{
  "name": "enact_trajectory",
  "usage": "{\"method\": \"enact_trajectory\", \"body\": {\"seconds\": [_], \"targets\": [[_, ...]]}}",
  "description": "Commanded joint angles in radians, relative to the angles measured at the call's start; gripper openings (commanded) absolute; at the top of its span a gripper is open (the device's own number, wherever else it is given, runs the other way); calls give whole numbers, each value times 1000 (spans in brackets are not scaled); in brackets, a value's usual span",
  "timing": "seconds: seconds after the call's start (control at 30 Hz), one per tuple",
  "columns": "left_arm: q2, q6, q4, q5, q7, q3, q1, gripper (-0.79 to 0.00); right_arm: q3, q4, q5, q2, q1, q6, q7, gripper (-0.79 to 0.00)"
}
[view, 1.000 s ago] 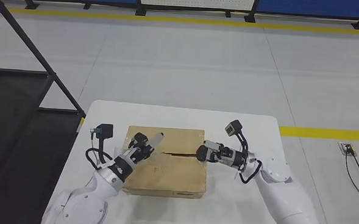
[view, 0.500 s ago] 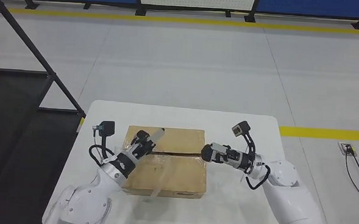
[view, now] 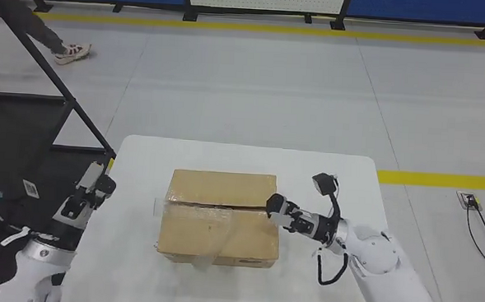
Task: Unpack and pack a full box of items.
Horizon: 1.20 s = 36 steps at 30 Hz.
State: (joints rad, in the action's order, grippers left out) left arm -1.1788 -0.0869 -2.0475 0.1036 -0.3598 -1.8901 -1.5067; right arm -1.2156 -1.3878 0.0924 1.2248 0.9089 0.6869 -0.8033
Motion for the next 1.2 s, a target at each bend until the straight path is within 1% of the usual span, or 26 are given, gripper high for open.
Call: {"method": "enact_trajectory", "body": {"seconds": [0.0,0.1,0.13,0.23,0.27,0.33,0.4,0.47,0.53,0.67,0.73,0.8,0.9,0.97,1.07,1.17], "targets": [[1,-38,22,34,-42,-34,-48,0,0,7,4,0,-3,0,-22,0],[3,-91,55,85,-130,-64,-102,0,0,7,4,0,-3,0,-22,0],[4,-95,58,89,-144,-64,-107,0,0,7,4,0,-3,0,-22,0],[4,-95,58,89,-144,-64,-107,0,0,4,0,0,-1,0,-18,0],[4,-95,58,89,-144,-64,-107,0,6,-11,-22,0,7,10,-8,0],[4,-95,58,89,-144,-64,-107,0,21,-38,-119,-2,15,37,-19,0],[4,-95,58,89,-144,-64,-107,0,36,-78,-275,-5,28,52,-6,0],[4,-74,58,77,-130,-53,-103,0,70,-133,-430,-5,59,62,5,0],[4,-60,61,69,-121,-39,-94,0,111,-173,-508,-5,91,61,-2,0],[5,-48,66,50,-115,-17,-78,0,179,-213,-470,-11,125,71,-116,0],[5,-47,65,46,-110,-10,-73,0,189,-223,-454,-15,132,83,-147,0],[6,-45,63,43,-108,-4,-69,0,172,-243,-470,-20,149,114,-97,0],[6,-42,60,36,-105,7,-61,0,116,-296,-575,-25,197,142,63,0],[7,-38,58,29,-100,15,-55,0,96,-324,-630,-28,223,151,123,0],[7,-35,55,29,-94,21,-50,0,94,-350,-667,-30,240,137,150,0],[7,-37,57,30,-90,23,-51,0,110,-356,-646,-34,237,119,112,0]]}}
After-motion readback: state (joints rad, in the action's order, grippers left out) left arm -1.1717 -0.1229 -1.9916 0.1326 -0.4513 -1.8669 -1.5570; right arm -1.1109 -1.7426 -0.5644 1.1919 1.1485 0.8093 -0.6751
